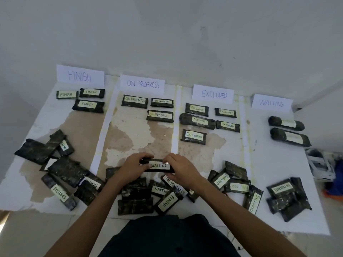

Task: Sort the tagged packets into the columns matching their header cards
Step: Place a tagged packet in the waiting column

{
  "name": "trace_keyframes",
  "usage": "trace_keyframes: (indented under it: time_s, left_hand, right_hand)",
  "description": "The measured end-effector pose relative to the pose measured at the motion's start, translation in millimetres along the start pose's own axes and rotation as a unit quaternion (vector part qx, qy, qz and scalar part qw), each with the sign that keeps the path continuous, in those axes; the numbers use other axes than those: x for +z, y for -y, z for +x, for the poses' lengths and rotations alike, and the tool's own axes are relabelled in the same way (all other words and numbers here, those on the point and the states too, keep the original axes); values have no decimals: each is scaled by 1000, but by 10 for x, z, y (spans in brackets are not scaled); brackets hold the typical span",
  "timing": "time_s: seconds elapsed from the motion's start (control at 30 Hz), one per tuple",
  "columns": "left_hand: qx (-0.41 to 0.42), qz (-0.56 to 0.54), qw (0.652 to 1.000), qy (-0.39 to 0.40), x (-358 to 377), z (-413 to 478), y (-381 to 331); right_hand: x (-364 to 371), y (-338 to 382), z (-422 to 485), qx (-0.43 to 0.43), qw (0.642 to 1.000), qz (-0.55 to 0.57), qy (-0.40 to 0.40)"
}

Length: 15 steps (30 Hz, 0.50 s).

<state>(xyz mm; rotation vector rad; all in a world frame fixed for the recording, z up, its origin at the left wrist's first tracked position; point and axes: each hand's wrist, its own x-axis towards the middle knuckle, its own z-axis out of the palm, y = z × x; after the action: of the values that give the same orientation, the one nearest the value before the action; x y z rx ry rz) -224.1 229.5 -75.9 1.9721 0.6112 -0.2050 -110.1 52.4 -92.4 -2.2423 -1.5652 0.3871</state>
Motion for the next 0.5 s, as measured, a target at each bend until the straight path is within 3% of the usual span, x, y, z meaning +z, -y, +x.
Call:
trace_keyframes:
  time_s: [0.27,0.5]
  left_hand:
    - [16,-8,1000,14,442,327,-581]
    - [103,81,991,25,996,659,-1144]
  right_hand:
    - [-323,-372,-321,100,990,-84,-46]
    - [-781,-1021,-834,216,971,-94,-49]
